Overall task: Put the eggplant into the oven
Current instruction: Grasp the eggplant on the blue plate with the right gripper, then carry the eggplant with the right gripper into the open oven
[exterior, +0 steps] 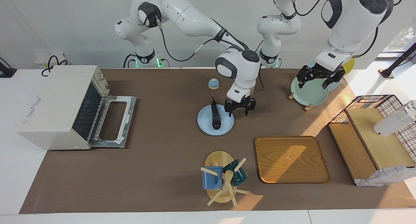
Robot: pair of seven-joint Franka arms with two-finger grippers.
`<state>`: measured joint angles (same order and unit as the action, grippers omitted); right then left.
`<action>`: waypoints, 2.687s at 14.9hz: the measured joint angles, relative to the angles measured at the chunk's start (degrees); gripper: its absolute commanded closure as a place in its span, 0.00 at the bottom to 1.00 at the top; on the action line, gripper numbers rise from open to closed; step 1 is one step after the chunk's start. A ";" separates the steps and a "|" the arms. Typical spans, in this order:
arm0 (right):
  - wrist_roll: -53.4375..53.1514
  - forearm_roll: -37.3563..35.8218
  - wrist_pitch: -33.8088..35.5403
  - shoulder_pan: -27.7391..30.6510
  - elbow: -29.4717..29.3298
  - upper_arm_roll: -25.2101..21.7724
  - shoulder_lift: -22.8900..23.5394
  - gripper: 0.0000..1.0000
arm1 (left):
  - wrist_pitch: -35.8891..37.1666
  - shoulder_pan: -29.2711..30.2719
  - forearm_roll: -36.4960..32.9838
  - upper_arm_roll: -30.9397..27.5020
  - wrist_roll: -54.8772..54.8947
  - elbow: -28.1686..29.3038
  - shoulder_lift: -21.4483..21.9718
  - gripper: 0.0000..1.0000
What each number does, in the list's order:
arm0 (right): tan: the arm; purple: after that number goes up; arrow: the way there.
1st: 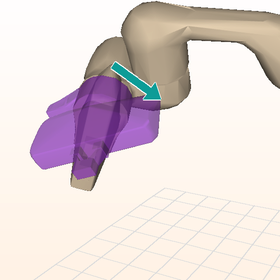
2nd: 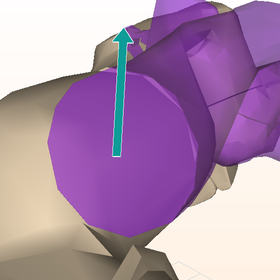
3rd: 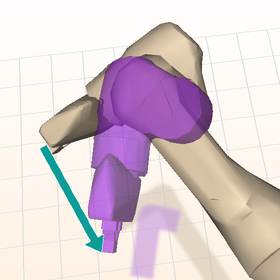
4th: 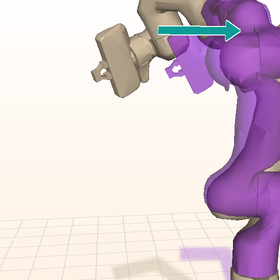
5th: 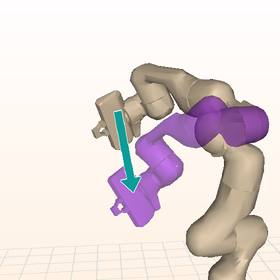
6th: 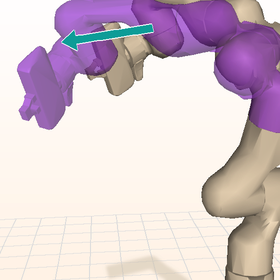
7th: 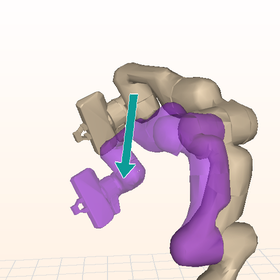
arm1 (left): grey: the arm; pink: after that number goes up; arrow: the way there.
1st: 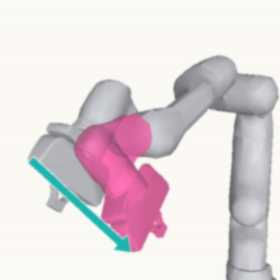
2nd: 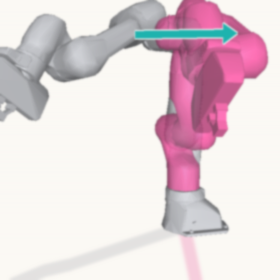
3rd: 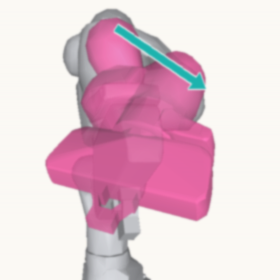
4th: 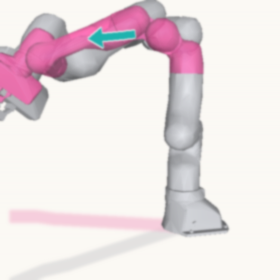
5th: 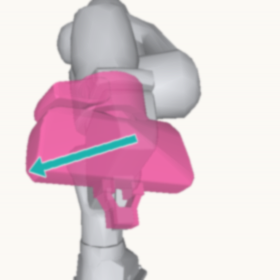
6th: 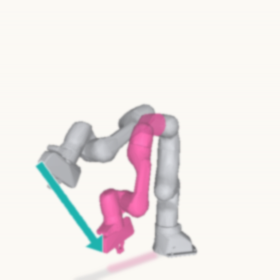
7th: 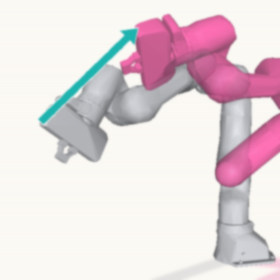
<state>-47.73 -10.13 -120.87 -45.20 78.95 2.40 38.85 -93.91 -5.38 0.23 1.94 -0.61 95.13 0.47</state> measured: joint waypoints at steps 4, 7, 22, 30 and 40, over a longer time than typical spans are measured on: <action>0.14 -0.17 -5.66 1.14 6.22 -0.05 -0.33 0.68 | -0.12 2.11 -0.02 -0.21 0.34 -0.16 -0.54 0.00; 0.25 -0.24 -4.28 1.50 7.48 -0.11 -1.95 1.00 | 0.07 2.10 -0.02 0.02 0.34 -0.01 -0.69 0.00; 16.91 -7.19 15.17 13.77 18.47 -0.96 -17.92 1.00 | 1.52 2.00 -0.02 0.41 0.34 0.50 -0.43 0.00; 34.03 -7.31 10.71 31.96 43.03 -0.87 -41.51 1.00 | 1.52 2.07 -0.02 0.74 0.34 0.50 -0.37 0.00; 52.05 -7.32 -7.31 49.94 53.25 -0.97 -42.53 1.00 | 1.52 2.25 -0.02 0.74 0.34 0.50 -0.37 0.00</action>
<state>4.32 -17.44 -128.18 4.75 132.20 1.42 -3.68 -92.39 -3.13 0.21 2.68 -0.27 95.63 0.10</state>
